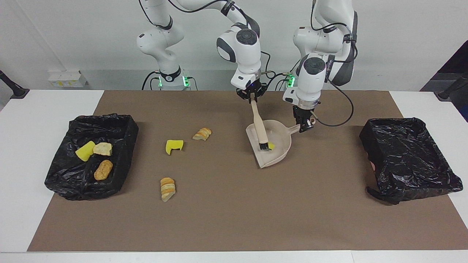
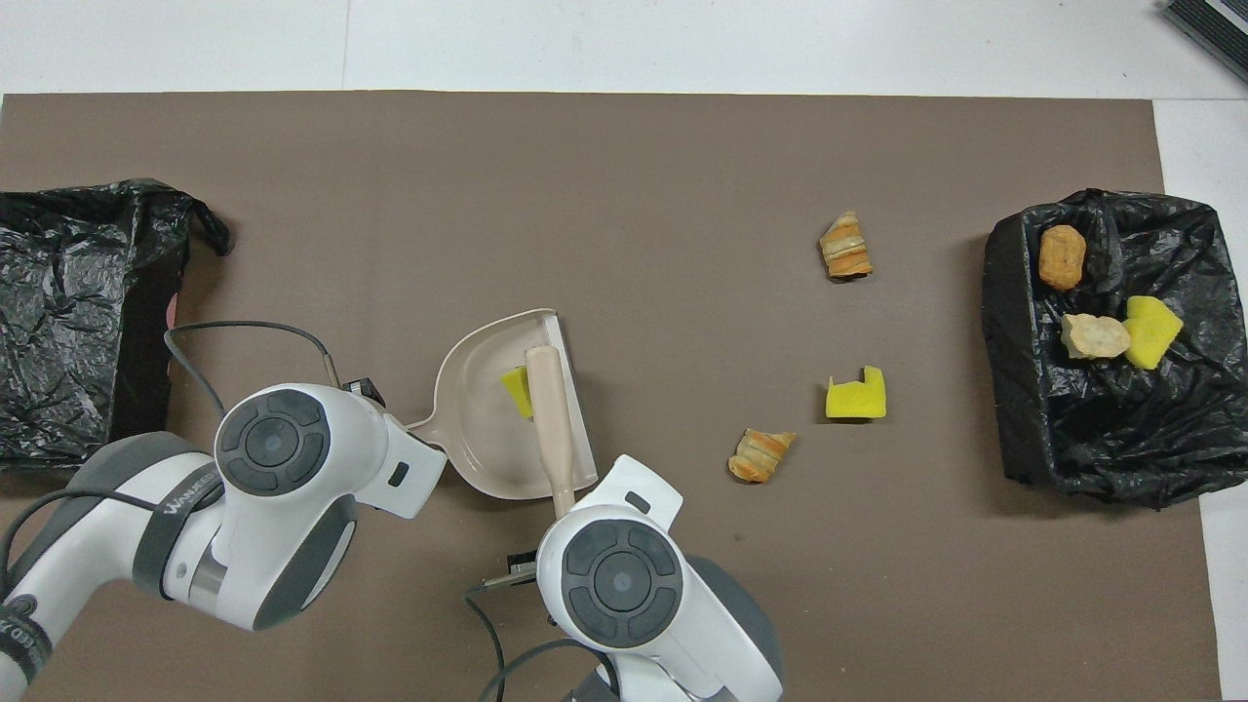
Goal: Sweep and dump trash in bin
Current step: 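Sweep the yellow sponge into the dustpan with the right gripper's brush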
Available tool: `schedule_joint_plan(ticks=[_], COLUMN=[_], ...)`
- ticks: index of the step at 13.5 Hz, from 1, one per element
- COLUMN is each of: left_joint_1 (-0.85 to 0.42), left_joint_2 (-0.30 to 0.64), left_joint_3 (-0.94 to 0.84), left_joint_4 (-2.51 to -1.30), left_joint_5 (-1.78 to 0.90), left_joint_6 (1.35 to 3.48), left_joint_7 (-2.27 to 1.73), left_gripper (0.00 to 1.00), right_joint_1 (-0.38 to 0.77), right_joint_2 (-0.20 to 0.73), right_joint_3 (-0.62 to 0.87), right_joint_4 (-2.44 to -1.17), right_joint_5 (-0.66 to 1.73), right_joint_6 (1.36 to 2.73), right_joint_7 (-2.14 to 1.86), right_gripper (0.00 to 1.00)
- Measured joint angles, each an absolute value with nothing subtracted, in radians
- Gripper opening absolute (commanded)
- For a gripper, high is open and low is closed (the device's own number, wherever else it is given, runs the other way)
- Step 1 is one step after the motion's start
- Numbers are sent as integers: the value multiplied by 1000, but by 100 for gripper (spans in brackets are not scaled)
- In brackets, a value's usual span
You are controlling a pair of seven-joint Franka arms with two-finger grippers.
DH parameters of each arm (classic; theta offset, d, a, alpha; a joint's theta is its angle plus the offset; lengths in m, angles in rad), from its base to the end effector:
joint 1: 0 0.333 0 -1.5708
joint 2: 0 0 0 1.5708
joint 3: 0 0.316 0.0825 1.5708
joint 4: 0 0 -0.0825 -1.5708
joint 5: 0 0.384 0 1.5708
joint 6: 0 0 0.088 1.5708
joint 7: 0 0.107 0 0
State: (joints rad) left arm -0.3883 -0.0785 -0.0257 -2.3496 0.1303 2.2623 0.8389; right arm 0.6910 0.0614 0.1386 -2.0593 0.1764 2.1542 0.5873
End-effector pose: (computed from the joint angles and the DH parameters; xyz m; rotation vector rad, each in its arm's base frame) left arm 0.4513 -0.1946 0.3625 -2.3889 1.8857 0.0460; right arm 0.3761 0.4204 0.4099 -2.9900 -0.2202 0.1154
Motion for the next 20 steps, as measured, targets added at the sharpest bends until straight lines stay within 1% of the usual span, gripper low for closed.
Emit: schedule_joint_plan(ticks=[5,11,14,17,20], left_joint_1=[-388,-388,-388,-388,-388], left_joint_2=[-78,-78,-78,-76,-65], left_joint_3=[-26,-26,-26,-26,-27], left_joint_4=[-2350,-2350,-2351,-2351,-2355], left_joint_5=[126,126,125,117,114], left_joint_6=[2266,2272,2278,2289,2306], left_joint_7=[818,812,811,802,774], left_gripper=[0,0,0,0,0], right_joint_1=[659,649,644,589,525], right_joint_2=[52,43,8,-65,-107], right_joint_3=[136,139,135,133,131], right_joint_4=[-2064,-2065,-2063,-2063,-2066], right_joint_5=[176,176,177,177,176], right_joint_6=[2111,2106,2097,1999,1880], right_joint_7=[471,467,467,466,462], right_gripper=[0,0,0,0,0])
